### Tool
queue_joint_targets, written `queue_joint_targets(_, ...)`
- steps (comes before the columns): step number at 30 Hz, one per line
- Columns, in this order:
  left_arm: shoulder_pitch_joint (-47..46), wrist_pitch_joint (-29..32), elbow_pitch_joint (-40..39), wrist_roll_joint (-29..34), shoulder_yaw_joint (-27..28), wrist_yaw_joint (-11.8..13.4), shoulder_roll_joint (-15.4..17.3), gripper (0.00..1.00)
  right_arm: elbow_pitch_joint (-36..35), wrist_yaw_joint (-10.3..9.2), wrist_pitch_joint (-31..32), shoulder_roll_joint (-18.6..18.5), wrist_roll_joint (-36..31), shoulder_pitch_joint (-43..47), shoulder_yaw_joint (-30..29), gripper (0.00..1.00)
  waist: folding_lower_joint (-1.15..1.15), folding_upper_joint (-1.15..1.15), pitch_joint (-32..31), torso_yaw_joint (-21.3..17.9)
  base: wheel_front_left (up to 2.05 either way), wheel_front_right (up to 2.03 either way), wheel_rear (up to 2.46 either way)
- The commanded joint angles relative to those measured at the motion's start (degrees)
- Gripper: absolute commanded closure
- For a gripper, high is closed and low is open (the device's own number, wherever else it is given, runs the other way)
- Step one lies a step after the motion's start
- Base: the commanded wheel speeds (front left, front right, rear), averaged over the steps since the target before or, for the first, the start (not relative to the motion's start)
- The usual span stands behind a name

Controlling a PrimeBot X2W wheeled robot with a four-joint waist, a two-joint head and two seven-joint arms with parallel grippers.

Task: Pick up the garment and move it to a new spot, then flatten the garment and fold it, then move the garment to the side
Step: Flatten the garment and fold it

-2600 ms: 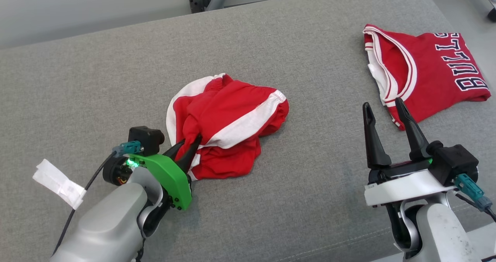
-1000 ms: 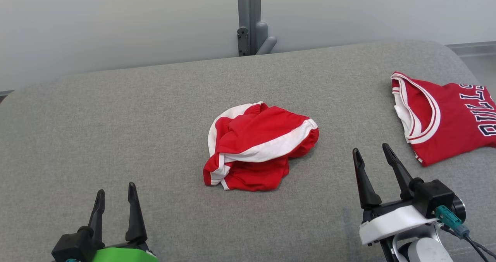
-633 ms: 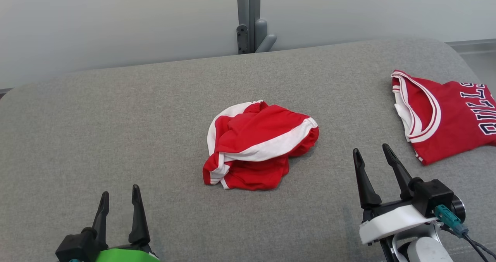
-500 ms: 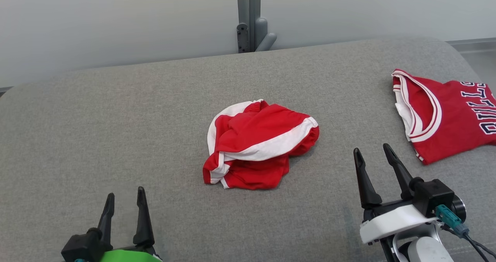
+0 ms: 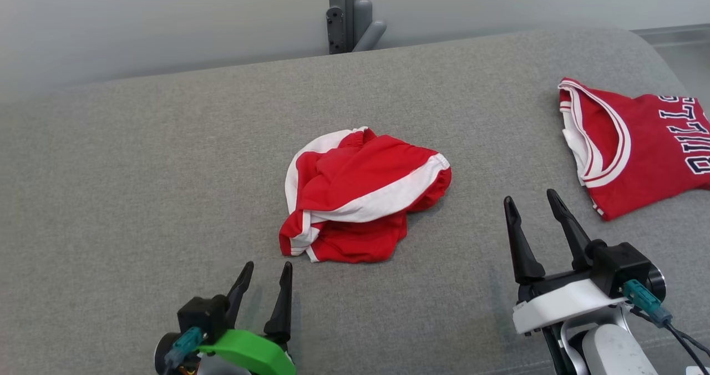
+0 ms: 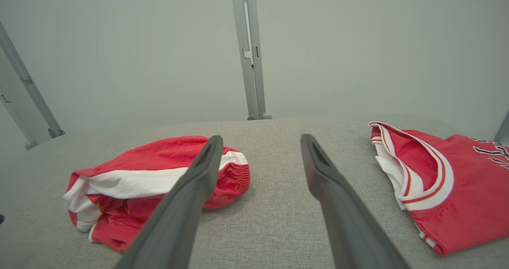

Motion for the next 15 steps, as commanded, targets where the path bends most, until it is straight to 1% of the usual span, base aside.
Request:
queue_joint_targets(1, -1.64, -0.02, 1.21, -0.96, -0.38, -0.28, 0.01, 0.00, -0.13, -0.09, -0.24, -0.08, -0.36, -0.73, -0.01, 0.00, 0.00, 0.40, 1.39, -1.22, 0.00, 0.00, 0.00)
queue_joint_targets(5, -6.02, 0.11, 6.95, -4.60, -3.21, -0.55, -0.07, 0.00, -0.34, -0.09, -0.25, -0.08, -0.34, -1.77, 0.25, 0.00, 0.00, 0.40, 3.54, -3.04, 0.00, 0.00, 0.00)
queue_joint_targets(11, -11.87, -0.36, 14.26, -9.78, -4.75, 2.15, -0.07, 0.00, -0.93, -0.09, -0.24, -0.08, -0.03, -3.05, 0.03, 0.00, 0.00, 0.40, 6.28, -5.14, 0.00, 0.00, 0.00)
queue_joint_targets(15, -14.65, -0.65, 18.72, -11.53, -5.41, 2.35, -0.07, 0.00, -1.06, -0.09, -0.24, -0.07, 0.27, -3.36, -0.05, 0.00, 0.00, 0.40, 7.13, -5.82, 0.00, 0.00, 0.00)
